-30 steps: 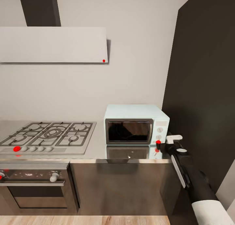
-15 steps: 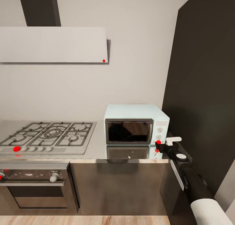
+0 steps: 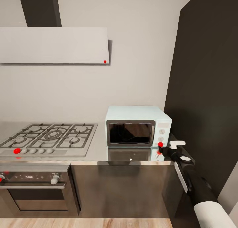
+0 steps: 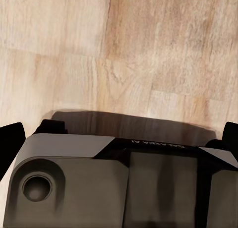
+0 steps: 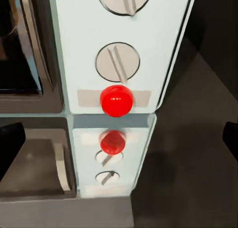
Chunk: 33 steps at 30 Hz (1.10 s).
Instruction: In the kitchen, take the popcorn bag from the countertop, put it into the microwave, and heat it until the popcorn is cooked so the cooked popcorn ends up inside the bag.
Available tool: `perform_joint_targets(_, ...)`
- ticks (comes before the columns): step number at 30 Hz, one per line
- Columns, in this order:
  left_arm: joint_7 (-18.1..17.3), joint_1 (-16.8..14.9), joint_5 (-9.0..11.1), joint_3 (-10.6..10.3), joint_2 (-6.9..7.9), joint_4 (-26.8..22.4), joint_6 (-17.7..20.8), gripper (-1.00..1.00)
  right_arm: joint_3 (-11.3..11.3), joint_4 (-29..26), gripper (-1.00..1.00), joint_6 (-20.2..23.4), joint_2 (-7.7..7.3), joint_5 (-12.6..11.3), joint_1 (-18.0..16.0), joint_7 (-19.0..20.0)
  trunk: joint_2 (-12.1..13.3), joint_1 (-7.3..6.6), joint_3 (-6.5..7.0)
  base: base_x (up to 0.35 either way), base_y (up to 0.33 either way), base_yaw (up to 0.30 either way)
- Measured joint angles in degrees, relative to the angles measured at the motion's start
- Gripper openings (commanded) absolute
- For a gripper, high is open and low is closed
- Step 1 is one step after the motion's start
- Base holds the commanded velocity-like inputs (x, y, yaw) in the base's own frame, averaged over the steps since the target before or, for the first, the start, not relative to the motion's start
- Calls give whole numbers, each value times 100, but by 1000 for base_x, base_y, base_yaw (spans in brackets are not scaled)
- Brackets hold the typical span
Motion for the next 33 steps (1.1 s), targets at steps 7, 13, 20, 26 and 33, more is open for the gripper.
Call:
perform_joint_targets(7,-2,0,0,0,3,0,5,100,-43,-2,100,0,0,-31,0,1,-1,-2,0,163,0,0)
perform_joint_targets(13,-3,0,0,0,3,0,2,100,-37,2,100,-3,0,-33,0,1,-1,-1,0,169,0,0)
perform_joint_targets(20,-2,0,0,0,3,0,-2,100,-39,304,100,-16,-32,-29,0,1,0,0,0,18,0,0)
perform_joint_targets(26,-2,0,0,0,3,0,-3,100,-44,692,100,-100,-88,-16,0,1,0,0,0,0,0,0)
perform_joint_targets(33,-2,0,0,0,3,0,-4,100,-35,755,100,-117,-75,-8,0,-6,0,0,0,0,0,0)
